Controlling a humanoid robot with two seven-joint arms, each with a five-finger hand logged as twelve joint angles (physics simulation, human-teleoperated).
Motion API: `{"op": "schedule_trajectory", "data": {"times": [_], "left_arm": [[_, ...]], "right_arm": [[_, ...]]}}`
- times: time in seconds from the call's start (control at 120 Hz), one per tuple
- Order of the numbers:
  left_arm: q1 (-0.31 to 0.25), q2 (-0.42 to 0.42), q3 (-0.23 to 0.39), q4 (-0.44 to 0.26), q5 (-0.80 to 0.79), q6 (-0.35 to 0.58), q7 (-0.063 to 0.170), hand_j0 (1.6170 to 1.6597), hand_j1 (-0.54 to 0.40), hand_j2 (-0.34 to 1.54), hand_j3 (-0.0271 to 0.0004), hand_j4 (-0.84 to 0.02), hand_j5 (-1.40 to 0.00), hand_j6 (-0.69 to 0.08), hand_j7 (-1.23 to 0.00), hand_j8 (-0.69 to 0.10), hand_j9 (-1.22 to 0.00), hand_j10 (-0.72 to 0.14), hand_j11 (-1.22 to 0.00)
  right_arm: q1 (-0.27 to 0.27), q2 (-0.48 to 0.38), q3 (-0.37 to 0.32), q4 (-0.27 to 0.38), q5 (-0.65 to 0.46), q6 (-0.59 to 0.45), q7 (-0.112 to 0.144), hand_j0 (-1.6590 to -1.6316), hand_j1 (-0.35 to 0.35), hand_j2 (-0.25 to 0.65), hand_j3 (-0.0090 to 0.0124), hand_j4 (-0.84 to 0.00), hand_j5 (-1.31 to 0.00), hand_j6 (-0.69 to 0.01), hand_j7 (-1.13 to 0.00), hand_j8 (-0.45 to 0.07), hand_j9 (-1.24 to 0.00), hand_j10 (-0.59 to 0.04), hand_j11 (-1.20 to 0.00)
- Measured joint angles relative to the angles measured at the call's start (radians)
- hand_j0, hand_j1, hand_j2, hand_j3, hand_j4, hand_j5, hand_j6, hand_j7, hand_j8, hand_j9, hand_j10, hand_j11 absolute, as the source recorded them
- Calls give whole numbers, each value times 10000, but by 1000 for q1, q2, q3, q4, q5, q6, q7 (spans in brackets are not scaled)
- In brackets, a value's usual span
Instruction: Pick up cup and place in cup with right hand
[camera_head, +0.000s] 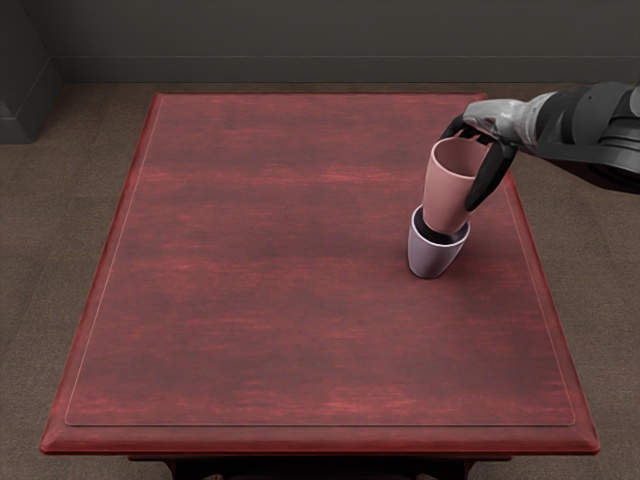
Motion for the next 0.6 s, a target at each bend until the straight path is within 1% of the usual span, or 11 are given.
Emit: {"op": "schedule_trajectory", "data": {"times": [0.242, 0.292, 0.6], "left_arm": [[2, 0, 0, 0, 0, 0, 0, 16581, 3490, 0, 0, 1, 0, 1, 0, 1, 0, 1, 0], [2, 0, 0, 0, 0, 0, 0, 16581, 3490, 0, 0, 1, 0, 1, 0, 1, 0, 1, 0], [2, 0, 0, 0, 0, 0, 0, 16581, 3490, 0, 0, 1, 0, 1, 0, 1, 0, 1, 0]], "right_arm": [[-11, 0, 1, 3, -5, -2, 0, -16542, 1162, -123, -2, -3723, -6142, -2837, -6037, -3038, -6193, -4464, -6209], [-12, 1, 1, 3, -9, -4, 0, -16539, 1053, -253, -3, -3770, -6146, -2889, -6037, -3077, -6194, -4467, -6210], [-25, 5, 1, 4, -33, -20, 0, -16547, 1019, -225, -2, -3888, -6014, -2998, -5935, -3235, -6055, -4430, -6066]]}}
